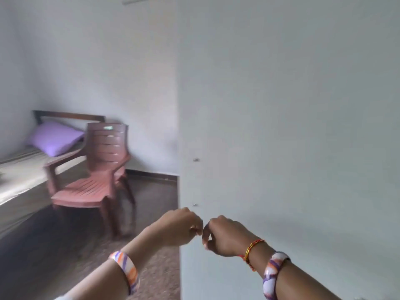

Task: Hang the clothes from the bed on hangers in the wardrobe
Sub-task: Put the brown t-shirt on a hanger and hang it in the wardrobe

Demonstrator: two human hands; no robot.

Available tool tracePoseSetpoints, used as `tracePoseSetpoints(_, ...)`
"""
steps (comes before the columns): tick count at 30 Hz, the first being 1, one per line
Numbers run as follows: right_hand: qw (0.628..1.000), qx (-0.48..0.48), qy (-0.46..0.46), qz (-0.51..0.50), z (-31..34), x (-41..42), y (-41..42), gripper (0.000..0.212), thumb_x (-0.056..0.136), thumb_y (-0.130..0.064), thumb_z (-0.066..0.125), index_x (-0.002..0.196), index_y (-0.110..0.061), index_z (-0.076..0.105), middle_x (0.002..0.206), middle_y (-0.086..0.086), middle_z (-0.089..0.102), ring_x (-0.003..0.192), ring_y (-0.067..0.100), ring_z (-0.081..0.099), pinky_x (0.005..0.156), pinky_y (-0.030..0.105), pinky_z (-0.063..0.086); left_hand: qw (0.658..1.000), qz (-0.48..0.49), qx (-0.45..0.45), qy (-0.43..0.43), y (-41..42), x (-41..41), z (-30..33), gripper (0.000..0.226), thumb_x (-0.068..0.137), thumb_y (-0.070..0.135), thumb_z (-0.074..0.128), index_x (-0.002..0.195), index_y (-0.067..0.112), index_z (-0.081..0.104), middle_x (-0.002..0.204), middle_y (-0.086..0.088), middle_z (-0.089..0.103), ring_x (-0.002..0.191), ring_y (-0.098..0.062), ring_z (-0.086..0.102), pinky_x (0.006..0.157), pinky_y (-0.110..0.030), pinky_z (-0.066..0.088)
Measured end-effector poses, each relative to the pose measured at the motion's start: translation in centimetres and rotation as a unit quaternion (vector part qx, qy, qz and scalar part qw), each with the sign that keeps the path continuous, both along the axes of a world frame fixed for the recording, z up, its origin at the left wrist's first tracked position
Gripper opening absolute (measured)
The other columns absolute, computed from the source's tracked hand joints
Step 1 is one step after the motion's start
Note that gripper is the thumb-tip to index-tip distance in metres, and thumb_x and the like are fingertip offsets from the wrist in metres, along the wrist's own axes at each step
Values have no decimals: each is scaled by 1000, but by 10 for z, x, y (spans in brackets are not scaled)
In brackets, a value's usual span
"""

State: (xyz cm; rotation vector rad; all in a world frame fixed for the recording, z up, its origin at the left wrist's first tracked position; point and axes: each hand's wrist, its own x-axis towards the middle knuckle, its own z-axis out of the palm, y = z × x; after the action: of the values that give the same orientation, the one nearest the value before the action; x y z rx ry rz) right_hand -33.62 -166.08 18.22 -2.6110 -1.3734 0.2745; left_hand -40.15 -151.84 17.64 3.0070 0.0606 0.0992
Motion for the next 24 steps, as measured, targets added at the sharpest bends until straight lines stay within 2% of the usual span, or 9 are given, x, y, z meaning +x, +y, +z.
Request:
tracePoseSetpoints(3,997,-51,20,60,-69,-51,94,25,89,-23,49,105,-11,65,112,18,61,102,38,59,76,34,45,997,64,5,52,71,-75,-82,34,84,14,42,108,28,61,111,0,63,105,-26,58,78,-32,46)
tracePoseSetpoints(7,984,-66,87,144,-135,-138,224,22,85,-20,56,102,-23,70,112,10,66,108,30,59,87,32,47,983,160,-13,92,177,-194,-153,27,81,15,43,100,24,60,106,-1,63,99,-28,58,67,-26,37)
tracePoseSetpoints(11,953,-126,90,262,-150,-223,329,22,86,-21,57,104,-22,70,112,10,65,106,29,60,86,30,47,948,292,-53,111,265,-308,-164,22,79,17,44,93,23,60,100,0,64,94,-27,61,71,-29,47)
tracePoseSetpoints(14,934,-117,63,331,-150,-265,398,22,88,-23,56,105,-23,69,113,8,65,106,28,60,85,30,46,923,367,-62,97,322,-366,-165,20,80,21,47,93,25,61,101,4,63,95,-23,62,72,-26,47)
tracePoseSetpoints(18,911,-115,58,392,-165,-299,489,21,87,-23,56,103,-24,69,111,4,66,103,26,61,81,28,45,898,426,-69,84,391,-408,-167,21,82,22,50,96,29,64,102,10,64,95,-17,62,72,-21,43)
tracePoseSetpoints(21,892,-125,64,429,-183,-315,565,20,87,-22,57,103,-22,69,110,4,66,100,25,62,77,26,43,884,452,-85,90,461,-427,-182,19,83,25,50,95,32,64,98,10,63,95,-17,62,75,-22,45)
tracePoseSetpoints(24,878,-121,54,460,-200,-324,659,21,88,-20,56,103,-20,70,110,6,67,99,26,63,79,29,46,867,482,-95,87,542,-445,-198,17,79,30,49,92,34,59,92,12,60,95,-18,63,82,-29,51)
